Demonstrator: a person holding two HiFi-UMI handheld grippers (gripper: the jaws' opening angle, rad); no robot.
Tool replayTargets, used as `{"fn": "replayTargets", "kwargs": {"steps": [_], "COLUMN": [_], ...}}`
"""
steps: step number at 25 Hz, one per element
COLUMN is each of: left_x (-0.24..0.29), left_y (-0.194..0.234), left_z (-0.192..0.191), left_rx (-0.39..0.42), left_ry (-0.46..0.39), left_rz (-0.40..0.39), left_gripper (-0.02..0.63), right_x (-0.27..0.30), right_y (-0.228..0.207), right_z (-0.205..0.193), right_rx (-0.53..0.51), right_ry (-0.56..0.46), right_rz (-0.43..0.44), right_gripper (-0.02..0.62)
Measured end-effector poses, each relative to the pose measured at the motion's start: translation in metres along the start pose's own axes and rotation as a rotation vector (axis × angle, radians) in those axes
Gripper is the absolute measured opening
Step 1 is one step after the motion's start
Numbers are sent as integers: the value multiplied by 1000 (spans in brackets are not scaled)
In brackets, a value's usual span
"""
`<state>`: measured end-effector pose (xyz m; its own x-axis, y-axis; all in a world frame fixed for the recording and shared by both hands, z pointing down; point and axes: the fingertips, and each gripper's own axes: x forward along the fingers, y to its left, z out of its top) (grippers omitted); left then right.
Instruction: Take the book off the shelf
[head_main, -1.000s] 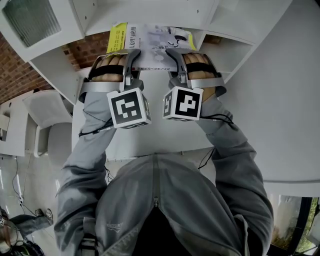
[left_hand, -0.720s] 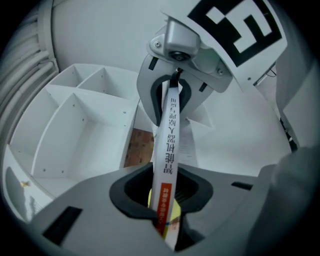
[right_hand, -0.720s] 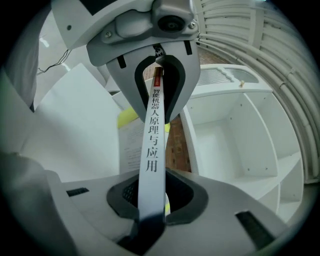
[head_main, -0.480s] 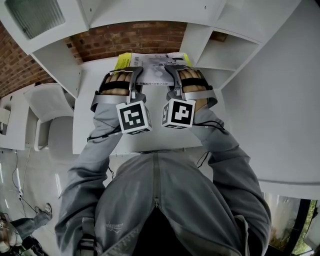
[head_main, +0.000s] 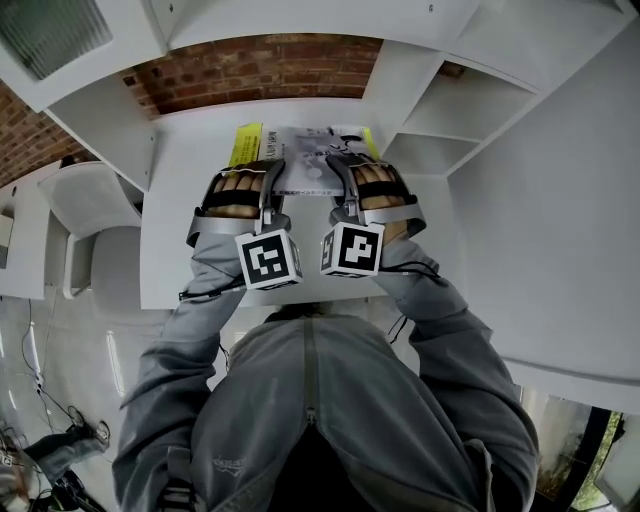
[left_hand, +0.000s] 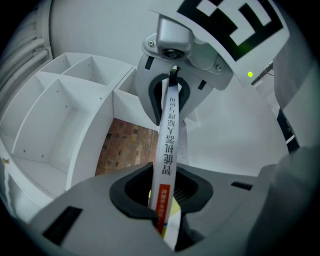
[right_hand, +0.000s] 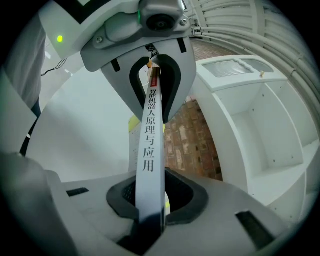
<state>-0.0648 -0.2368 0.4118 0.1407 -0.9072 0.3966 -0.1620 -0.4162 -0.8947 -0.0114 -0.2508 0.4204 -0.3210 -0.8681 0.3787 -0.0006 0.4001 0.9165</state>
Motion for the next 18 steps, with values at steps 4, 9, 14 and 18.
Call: {"fn": "replayTargets", "kwargs": {"steps": [4,9,14,18], "left_x": [14,29,41,55], "left_y": [-16,-27,-40,-50], "left_z": [-7,-13,-18,-20], "left_rx": [9,14,8,15], "left_ry": [7,15,17,18], "left_rz": [-28,-39,-37,-43], "left_gripper": [83,83,84,84], "right_x": [13,28,41,54], "right_y": [18,32,43,53], "right_z": [-2,-6,-9,-16], "right_rx": [21,41,42,42], "right_ry": [2,10,4,-1], "right_rz": [38,63,61,66], "right_gripper": [81,81,81,81]}}
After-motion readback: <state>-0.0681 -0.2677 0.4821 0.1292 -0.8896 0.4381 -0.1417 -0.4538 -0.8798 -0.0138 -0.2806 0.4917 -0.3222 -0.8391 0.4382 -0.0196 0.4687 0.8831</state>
